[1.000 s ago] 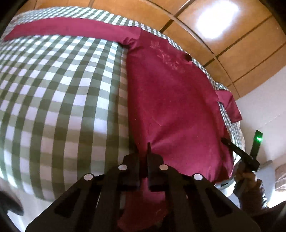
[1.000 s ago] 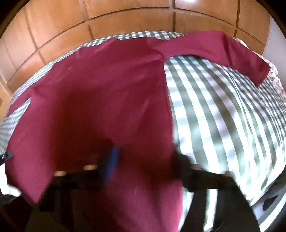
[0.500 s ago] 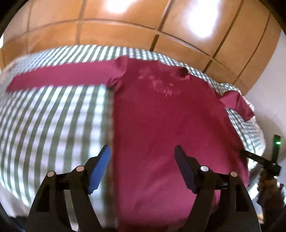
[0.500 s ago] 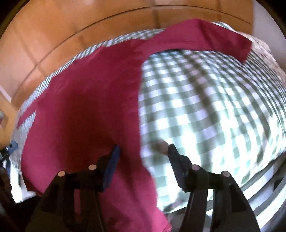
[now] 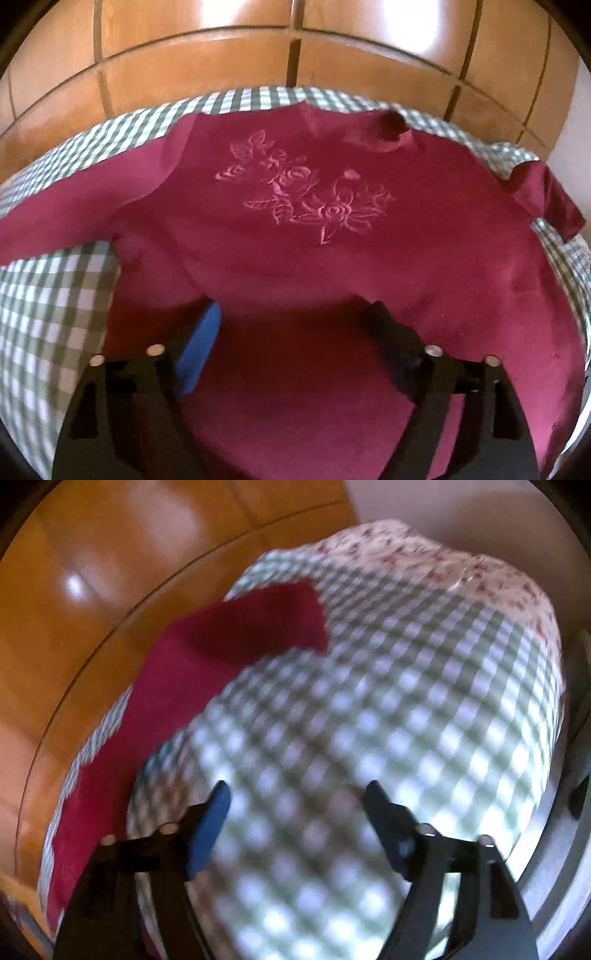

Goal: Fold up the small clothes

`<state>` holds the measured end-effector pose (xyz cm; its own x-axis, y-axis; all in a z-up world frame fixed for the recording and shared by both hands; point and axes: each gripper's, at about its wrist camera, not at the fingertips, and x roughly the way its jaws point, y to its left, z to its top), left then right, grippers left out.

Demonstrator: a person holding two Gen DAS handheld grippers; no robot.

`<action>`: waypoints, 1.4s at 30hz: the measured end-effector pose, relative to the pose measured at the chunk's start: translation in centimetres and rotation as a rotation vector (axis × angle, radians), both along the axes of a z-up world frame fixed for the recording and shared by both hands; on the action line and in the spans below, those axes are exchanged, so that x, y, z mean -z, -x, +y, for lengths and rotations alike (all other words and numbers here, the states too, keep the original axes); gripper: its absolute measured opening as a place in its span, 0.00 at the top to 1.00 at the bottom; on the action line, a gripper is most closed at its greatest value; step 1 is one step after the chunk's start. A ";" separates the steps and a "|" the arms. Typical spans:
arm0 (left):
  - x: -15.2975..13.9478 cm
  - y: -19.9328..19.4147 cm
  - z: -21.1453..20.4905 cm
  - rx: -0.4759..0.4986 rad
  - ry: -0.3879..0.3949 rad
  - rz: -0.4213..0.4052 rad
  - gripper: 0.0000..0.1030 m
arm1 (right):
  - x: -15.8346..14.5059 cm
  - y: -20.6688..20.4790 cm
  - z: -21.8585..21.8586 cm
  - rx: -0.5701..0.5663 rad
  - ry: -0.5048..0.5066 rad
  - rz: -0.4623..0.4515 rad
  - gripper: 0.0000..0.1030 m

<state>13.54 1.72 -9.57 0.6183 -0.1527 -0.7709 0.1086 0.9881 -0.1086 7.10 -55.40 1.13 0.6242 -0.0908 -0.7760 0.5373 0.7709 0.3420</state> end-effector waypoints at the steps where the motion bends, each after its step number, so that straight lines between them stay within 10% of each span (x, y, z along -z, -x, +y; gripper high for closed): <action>1: 0.0 -0.1 0.1 0.007 0.013 0.006 0.15 | -0.1 -0.7 -0.7 0.001 0.010 -0.003 0.18; 10: 0.5 -0.4 -0.4 0.042 0.034 0.013 0.04 | 0.0 -10.0 -5.5 0.016 0.096 0.047 0.16; 12: 0.5 -0.5 -0.5 0.042 0.035 0.014 0.04 | 0.2 -11.2 -5.9 -0.003 0.106 0.053 0.29; 14: 0.5 -0.5 -0.5 0.041 0.033 0.015 0.04 | 0.0 -12.2 -5.7 -0.043 0.127 0.068 0.76; 16: 0.5 -0.5 -0.6 0.041 0.027 0.016 0.04 | -0.8 -12.6 -5.3 -0.085 0.186 0.096 0.93; 24: 0.5 -0.5 -0.7 0.041 0.021 0.018 0.04 | -10.8 -10.8 -5.3 -0.107 0.398 -0.012 0.95; 30: 0.5 -0.5 -0.7 0.041 0.019 0.018 0.04 | -6.3 -13.8 -8.7 -0.008 0.454 0.242 0.97; 33: 0.5 -0.6 -0.7 0.043 0.019 0.019 0.04 | -3.2 -13.4 -9.9 0.089 0.384 0.250 0.79; 34: 0.5 -0.6 -0.7 0.042 0.019 0.018 0.04 | -2.9 -13.1 -9.9 0.111 0.379 0.247 0.41; 35: 0.6 -0.6 -0.7 0.042 0.019 0.017 0.04 | -2.7 -12.4 -9.4 0.140 0.370 0.227 0.23; 42: 0.5 -0.6 -0.6 0.044 0.019 0.017 0.04 | -3.6 -11.6 2.7 -0.133 0.291 0.074 0.13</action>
